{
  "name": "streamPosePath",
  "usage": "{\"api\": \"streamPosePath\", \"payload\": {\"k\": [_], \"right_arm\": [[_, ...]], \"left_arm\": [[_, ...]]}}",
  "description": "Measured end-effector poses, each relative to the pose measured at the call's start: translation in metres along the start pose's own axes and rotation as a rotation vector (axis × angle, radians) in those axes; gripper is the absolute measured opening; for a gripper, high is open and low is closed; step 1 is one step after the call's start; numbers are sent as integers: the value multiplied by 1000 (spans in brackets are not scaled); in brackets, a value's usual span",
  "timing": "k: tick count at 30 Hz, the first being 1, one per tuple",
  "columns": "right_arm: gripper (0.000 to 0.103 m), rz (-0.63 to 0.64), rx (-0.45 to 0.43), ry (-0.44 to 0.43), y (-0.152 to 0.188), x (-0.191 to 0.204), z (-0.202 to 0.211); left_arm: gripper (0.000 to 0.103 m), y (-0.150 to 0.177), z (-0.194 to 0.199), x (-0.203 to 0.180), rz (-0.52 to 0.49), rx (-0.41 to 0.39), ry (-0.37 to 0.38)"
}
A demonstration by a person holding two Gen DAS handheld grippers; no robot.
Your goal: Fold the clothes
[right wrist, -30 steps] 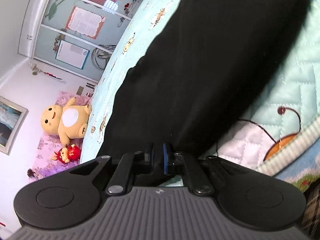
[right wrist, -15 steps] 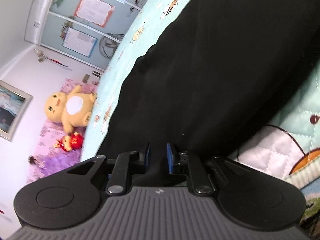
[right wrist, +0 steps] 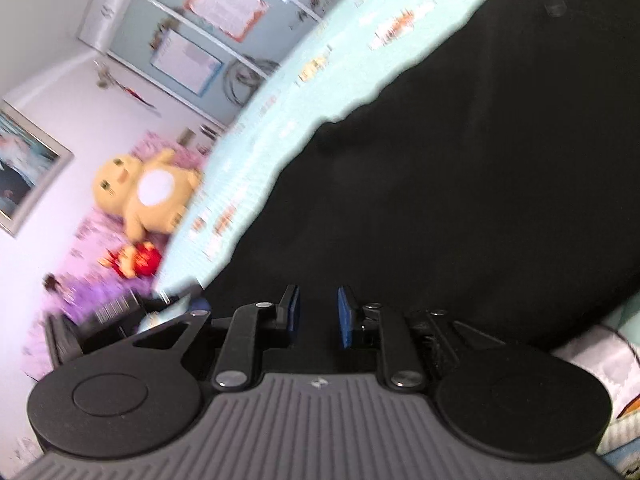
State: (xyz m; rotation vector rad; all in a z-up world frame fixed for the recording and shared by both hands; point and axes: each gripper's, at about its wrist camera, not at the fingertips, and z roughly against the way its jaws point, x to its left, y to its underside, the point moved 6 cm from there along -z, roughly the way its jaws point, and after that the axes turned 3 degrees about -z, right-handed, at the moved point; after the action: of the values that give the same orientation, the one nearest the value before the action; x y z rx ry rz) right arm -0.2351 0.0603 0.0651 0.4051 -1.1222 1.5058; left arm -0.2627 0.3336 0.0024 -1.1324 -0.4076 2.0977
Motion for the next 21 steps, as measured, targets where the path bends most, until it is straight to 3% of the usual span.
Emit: {"api": "streamPosePath", "payload": {"k": [3, 4, 8, 10, 17, 20, 21], "right_arm": [[17, 10, 10, 4, 0, 1, 0], [17, 14, 11, 2, -1, 2, 1], [22, -6, -20, -83, -9, 11, 8], [22, -25, -35, -127, -13, 13, 9], [21, -73, -16, -207, -2, -5, 3], [21, -69, -16, -241, 0, -8, 6], [21, -69, -13, -246, 0, -9, 7]], "left_arm": [[37, 2, -10, 26, 98, 22, -42], [38, 3, -8, 28, 115, 11, -24], [37, 5, 3, 21, 108, 11, -34], [38, 3, 4, 7, 76, 10, -22], [40, 2, -30, -56, -97, 9, 130], [41, 11, -62, -41, -35, 45, 63], [34, 14, -71, -34, -4, 54, 40]]}}
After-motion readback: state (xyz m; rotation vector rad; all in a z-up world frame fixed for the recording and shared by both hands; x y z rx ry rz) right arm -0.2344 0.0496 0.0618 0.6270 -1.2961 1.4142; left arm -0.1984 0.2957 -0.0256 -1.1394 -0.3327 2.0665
